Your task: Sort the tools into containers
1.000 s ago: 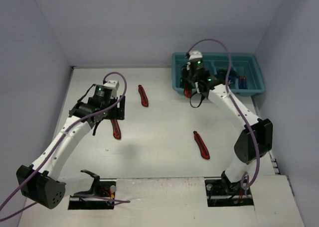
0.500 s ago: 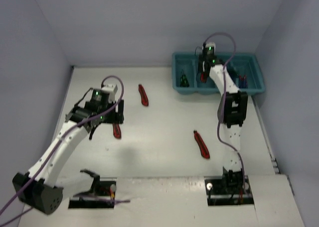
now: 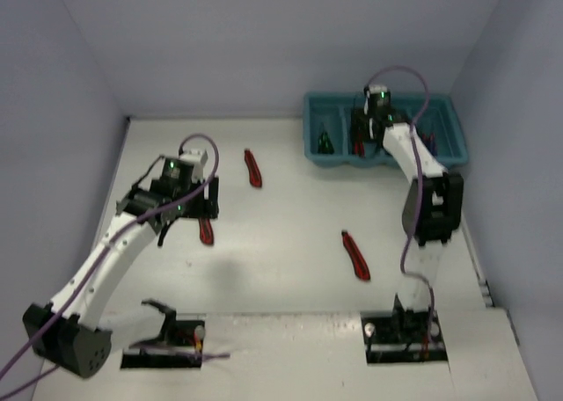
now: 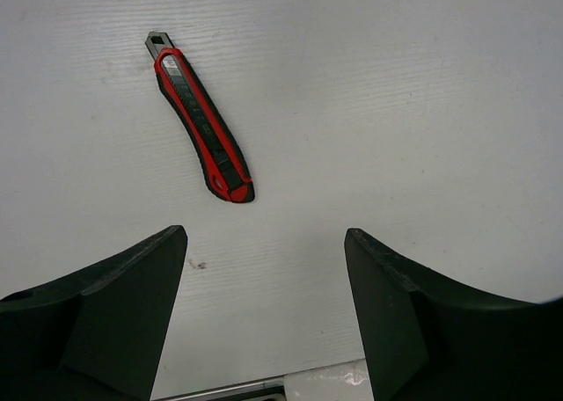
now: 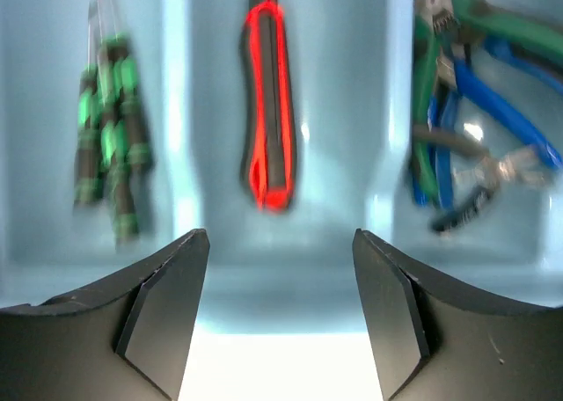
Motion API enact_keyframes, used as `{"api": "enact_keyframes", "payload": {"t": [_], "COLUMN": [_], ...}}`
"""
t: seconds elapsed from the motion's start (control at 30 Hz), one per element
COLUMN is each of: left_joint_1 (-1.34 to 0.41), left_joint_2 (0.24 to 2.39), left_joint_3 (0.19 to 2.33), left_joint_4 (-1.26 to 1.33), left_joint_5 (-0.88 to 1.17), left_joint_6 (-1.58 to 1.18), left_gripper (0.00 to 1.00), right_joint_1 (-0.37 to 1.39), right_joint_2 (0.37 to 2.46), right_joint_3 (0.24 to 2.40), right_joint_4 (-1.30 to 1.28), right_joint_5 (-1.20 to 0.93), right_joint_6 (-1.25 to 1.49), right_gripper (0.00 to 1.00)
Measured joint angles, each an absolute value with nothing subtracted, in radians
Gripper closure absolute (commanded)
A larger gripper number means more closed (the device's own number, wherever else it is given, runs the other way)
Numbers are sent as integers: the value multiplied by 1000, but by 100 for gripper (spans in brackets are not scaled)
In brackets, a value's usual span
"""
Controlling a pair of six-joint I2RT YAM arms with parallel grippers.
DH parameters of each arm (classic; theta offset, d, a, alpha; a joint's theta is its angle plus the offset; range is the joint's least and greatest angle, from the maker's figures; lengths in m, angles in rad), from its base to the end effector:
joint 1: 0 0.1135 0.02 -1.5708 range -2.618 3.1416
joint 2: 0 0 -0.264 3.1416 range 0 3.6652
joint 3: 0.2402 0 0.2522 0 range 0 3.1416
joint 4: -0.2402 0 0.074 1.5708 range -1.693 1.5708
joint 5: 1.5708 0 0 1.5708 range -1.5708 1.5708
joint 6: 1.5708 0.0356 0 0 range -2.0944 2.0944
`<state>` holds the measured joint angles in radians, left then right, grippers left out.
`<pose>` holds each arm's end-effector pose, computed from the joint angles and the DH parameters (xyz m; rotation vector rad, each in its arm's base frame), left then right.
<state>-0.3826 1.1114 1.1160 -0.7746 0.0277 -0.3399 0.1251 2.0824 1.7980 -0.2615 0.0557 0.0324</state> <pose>0.2096 -0.0854 0.3350 0.0646 2.3728 -0.3859 0.4912 0.0598 0.2757 -0.0649 2.1150 0.0349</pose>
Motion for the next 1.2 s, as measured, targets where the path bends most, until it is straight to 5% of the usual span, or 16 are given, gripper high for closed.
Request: {"api": "enact_keyframes", "payload": {"t": [0.33, 0.93, 1.03, 1.2], "left_joint_1": [-377, -376, -376, -376], "left_joint_2": [1195, 1234, 1234, 1234], "left_joint_3": [1175, 1223, 1223, 1221], "left_joint_4": [-779, -775, -775, -776], "left_joint_5": [25, -27, -27, -28], "left_joint_6": [-323, -303, -303, -304], "left_gripper": [30, 30, 30, 30], "right_joint_1": [208, 350, 365, 410], "right_joint_2": [1550, 1509, 1509, 1516], "right_joint_3": [1160, 812, 795, 783], "right_joint_4": [-285, -376, -377, -376], "right_joint_5": [-72, -122, -122, -114], "right_joint_6": [50, 312, 329, 344], "right_gripper": [34, 31, 36, 72]}}
